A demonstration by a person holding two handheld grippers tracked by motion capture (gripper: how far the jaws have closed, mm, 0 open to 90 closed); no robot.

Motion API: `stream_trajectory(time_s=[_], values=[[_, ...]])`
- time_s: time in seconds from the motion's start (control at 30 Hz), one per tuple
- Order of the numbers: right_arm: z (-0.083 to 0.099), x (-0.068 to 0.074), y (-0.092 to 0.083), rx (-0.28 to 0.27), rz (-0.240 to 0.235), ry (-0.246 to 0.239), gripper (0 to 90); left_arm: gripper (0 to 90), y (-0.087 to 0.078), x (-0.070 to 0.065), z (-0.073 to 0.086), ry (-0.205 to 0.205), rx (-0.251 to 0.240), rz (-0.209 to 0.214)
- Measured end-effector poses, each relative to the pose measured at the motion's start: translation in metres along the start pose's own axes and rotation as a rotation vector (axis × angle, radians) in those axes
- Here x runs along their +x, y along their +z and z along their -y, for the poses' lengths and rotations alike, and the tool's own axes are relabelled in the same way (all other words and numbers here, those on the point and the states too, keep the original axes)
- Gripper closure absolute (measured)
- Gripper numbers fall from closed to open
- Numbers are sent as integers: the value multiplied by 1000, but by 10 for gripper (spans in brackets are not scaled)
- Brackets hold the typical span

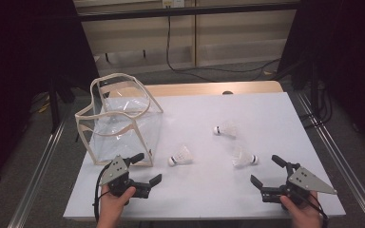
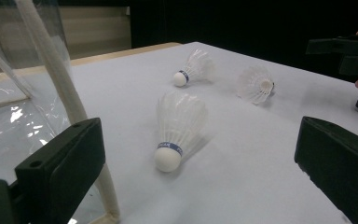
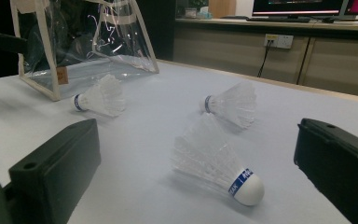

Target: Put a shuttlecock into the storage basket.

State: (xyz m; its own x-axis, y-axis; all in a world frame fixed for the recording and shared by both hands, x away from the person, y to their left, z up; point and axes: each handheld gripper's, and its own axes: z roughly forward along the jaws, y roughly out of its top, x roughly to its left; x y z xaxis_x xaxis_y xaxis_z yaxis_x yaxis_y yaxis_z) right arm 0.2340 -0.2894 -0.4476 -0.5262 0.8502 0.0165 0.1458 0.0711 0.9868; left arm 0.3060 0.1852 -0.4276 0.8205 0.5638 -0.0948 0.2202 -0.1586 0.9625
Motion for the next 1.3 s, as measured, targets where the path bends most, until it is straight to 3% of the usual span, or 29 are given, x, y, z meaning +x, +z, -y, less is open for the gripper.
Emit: stream_trajectory(time_s=[0.7,1.3], values=[[0,0,1,4,-4,-2,2,18,14,-8,-3,-1,15,40],[0,1,1,7,-7,-3,4,19,27,-11,-3,-9,60,40]])
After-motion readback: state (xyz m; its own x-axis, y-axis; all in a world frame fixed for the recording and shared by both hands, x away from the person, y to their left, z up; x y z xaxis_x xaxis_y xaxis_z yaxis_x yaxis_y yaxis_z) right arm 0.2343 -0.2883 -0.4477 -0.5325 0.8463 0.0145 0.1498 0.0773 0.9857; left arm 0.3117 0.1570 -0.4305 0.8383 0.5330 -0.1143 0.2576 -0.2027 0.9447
